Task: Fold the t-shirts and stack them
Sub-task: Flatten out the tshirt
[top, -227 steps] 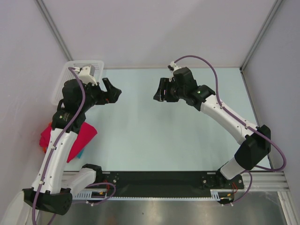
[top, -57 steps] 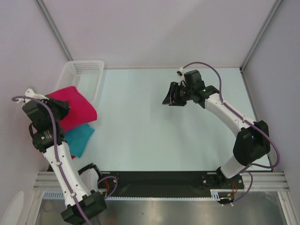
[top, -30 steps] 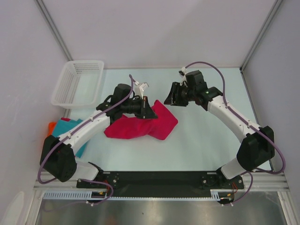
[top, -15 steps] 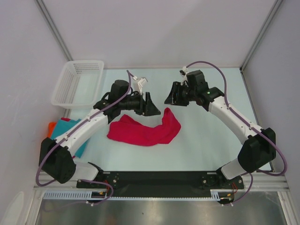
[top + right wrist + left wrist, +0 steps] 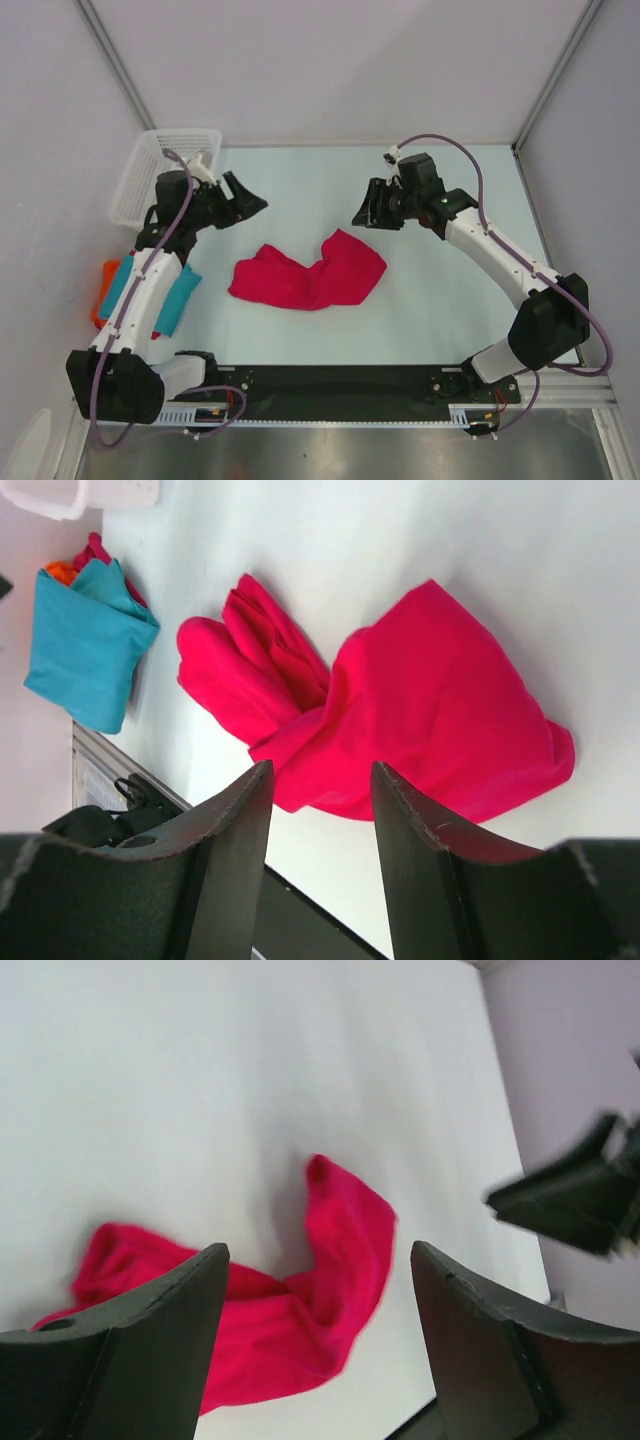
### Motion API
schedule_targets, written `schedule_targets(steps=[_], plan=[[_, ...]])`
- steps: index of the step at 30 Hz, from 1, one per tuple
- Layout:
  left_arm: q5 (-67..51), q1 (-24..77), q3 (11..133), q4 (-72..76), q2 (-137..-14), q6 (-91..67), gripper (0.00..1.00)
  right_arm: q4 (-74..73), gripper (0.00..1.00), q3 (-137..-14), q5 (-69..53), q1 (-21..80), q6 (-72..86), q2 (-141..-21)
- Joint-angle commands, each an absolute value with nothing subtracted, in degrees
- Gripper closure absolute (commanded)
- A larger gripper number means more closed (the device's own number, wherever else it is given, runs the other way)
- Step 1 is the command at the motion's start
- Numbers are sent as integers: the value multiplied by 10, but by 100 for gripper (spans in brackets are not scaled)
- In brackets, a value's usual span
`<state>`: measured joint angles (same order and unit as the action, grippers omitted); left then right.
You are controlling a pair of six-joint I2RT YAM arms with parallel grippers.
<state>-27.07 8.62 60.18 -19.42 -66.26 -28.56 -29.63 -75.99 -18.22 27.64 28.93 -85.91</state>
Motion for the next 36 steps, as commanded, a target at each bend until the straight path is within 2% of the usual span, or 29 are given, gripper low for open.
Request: schedule_targets(steps=[1,12,22,36], plan=[[-282,2,548,-218,-674,-344,22,-291,51,-736,-176,277,298,-836],[-281,-33,512,-222,-708,-348,23,-239,52,-710,-191,283,287,-948],[-281,-41,500,-214,-750,-337,24,-257,54,-841,-217,294,265,-1105],[-323,-41,511,-140,-855,-347,26,-284,55,-954,-236,298,261,-1196]])
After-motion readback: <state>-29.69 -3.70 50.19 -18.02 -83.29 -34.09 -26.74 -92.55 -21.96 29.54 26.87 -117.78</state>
